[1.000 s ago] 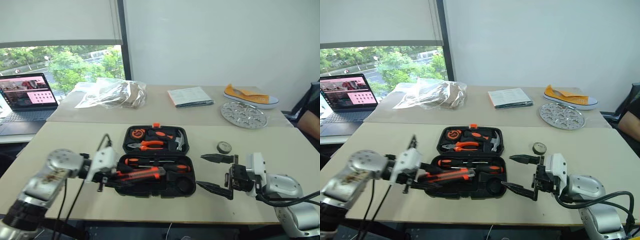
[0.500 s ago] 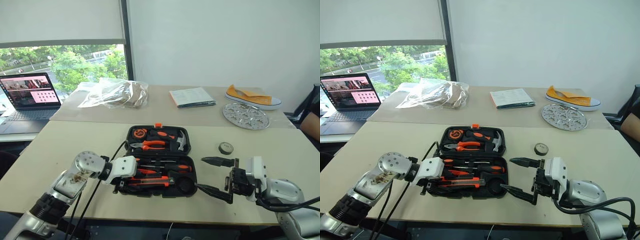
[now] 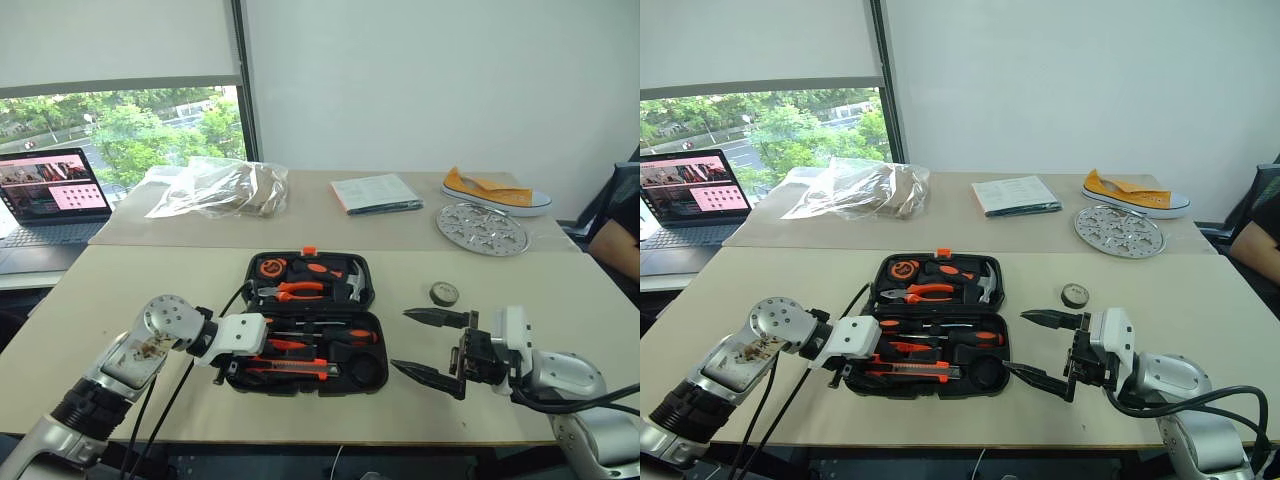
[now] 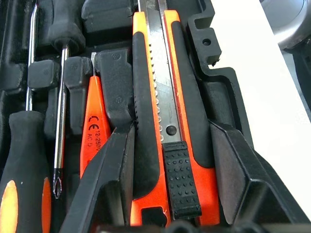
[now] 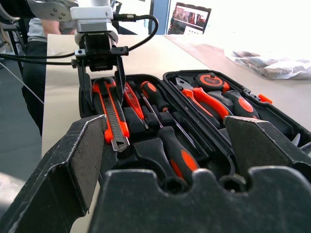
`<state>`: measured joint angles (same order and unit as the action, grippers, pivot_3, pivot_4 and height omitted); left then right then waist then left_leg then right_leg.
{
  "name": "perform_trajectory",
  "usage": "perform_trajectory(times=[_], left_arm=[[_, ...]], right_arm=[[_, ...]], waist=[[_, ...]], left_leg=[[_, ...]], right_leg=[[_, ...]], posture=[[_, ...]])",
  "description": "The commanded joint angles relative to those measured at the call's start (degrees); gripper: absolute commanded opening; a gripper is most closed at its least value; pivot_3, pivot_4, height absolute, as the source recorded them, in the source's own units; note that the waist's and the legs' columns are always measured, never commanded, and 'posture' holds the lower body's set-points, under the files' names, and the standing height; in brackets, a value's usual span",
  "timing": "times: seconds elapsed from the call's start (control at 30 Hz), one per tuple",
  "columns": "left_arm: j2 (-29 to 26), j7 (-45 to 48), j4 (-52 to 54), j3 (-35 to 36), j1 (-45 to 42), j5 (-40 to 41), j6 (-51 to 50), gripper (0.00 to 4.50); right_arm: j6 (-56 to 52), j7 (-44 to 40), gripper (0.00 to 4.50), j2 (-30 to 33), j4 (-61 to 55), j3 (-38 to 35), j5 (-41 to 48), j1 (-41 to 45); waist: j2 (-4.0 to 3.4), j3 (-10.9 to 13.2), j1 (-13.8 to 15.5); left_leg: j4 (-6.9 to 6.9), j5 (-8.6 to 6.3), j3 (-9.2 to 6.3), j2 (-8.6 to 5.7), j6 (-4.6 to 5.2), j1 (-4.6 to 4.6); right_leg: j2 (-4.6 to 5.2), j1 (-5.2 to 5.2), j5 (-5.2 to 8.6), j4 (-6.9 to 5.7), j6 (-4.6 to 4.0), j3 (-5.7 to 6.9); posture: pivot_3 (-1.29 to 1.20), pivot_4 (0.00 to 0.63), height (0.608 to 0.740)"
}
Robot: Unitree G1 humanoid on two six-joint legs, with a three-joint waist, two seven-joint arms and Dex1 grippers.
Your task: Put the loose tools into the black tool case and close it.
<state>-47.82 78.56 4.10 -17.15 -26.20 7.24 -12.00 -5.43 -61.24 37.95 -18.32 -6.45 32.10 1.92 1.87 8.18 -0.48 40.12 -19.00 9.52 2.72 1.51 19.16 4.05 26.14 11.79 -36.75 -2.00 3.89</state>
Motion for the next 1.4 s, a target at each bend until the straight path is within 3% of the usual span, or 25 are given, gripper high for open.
perform_trajectory(times=[0.03,0.1,0.33,0.47,0.77,1.07,1.2,1.4], left_arm=[[0.6,0.4,2.1,0.3,2.0,2.6,-4.3,3.68],[1.8,-0.2,2.9,2.6,1.7,5.3,-5.1,4.45],[2.1,3.1,1.6,10.9,-0.7,14.5,-3.3,4.48],[3.0,2.9,0.3,10.4,-0.6,13.1,-0.8,3.45],[6.5,1.5,-2.1,5.7,2.4,8.7,4.9,0.07],[7.8,-1.7,-6.9,3.4,2.9,2.9,7.9,0.02],[10.4,-4.9,-8.3,3.3,2.5,2.8,3.1,0.02],[8.8,-4.0,-6.3,0.8,4.9,2.8,-6.1,0.02]], right_arm=[[1.4,-0.5,4.5,0.1,-0.2,-1.1,0.0,0.8],[1.4,-0.6,4.5,0.1,-0.1,-1.2,0.1,0.9],[1.7,-1.5,4.5,0.1,1.0,-1.2,-0.2,1.2],[2.0,-1.5,4.5,-0.2,1.7,-1.0,-0.5,1.6],[2.6,-1.4,4.5,-0.5,1.9,-1.2,-0.8,1.2],[2.3,-0.8,4.5,-0.1,0.5,-2.2,-0.5,-0.8],[1.9,-0.3,4.5,-0.3,-0.3,-2.3,-0.5,-1.4],[1.4,-0.1,4.5,-0.1,-1.0,-2.6,-0.1,-1.8]], waist=[[0.0,0.0,-0.1],[0.0,0.0,-0.1],[0.04,0.0,0.4],[0.04,0.0,0.6],[0.04,0.0,0.9],[0.04,0.0,1.1],[-0.03,0.0,1.7],[-0.08,0.0,1.2]], left_leg=[[0.0,0.0,0.0,0.0,0.0,0.0],[-0.01,0.0,0.0,0.0,0.0,0.01],[0.08,-0.02,-0.03,-0.02,0.04,0.09],[0.14,-0.02,-0.03,-0.08,0.04,0.07],[0.16,-0.02,-0.02,-0.09,0.04,0.09],[0.18,-0.04,-0.05,-0.09,0.07,0.1],[0.28,-0.03,-0.09,-0.16,0.21,0.07],[0.57,-0.17,-0.15,-0.17,0.57,0.06]], right_leg=[[0.0,0.0,0.0,0.0,0.0,0.0],[0.01,0.01,0.0,0.01,0.01,0.01],[0.08,0.04,0.01,0.01,0.03,0.07],[0.13,0.01,0.0,-0.04,0.04,0.05],[0.12,0.02,-0.01,-0.02,0.05,0.05],[0.15,0.0,-0.01,-0.04,0.05,0.06],[0.28,-0.13,-0.07,-0.05,0.15,0.12],[0.3,-0.35,0.0,-0.04,0.58,-0.01]], posture=[[0.0,0.15,0.74],[0.0,0.15,0.74],[0.0,0.15,0.74],[0.0,0.15,0.74],[0.0,0.15,0.74],[0.0,0.15,0.74],[0.0,0.15,0.74],[0.0,0.15,0.74]])
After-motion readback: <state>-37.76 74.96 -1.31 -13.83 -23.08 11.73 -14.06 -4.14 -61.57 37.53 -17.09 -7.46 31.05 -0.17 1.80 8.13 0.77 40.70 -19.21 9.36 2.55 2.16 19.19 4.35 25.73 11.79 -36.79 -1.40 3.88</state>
